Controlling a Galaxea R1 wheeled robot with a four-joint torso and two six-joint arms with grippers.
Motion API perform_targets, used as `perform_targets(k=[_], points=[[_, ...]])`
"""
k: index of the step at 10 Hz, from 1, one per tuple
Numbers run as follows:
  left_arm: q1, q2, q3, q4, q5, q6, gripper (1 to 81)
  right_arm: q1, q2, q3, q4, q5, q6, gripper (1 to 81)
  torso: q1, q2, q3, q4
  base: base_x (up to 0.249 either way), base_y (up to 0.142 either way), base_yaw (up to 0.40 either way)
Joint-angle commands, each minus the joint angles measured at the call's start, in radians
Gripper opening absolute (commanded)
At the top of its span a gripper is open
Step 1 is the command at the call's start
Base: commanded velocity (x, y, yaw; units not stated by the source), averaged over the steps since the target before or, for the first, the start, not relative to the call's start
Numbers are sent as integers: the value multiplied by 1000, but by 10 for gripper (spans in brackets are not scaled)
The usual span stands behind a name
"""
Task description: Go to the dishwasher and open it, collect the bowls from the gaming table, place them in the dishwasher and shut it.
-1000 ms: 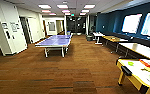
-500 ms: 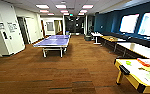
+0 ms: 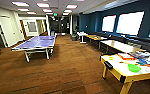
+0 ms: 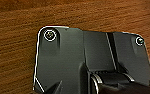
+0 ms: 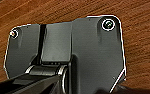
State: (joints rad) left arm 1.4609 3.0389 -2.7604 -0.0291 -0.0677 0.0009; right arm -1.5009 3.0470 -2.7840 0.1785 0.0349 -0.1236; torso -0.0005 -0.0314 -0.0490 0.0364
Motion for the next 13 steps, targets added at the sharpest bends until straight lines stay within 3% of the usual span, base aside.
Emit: perform_targets(k=[1, 13], points=[[-53, -1, -1, 8, 51, 5, 811, 53, 2, -3, -2, -52, -2, 811, 1, 0, 0, 0, 0, 0, -400], [-53, -3, -1, 6, 51, 5, 811, 52, 2, -1, -1, -52, -2, 811, 1, 0, 0, 0, 0, 0, -400]])
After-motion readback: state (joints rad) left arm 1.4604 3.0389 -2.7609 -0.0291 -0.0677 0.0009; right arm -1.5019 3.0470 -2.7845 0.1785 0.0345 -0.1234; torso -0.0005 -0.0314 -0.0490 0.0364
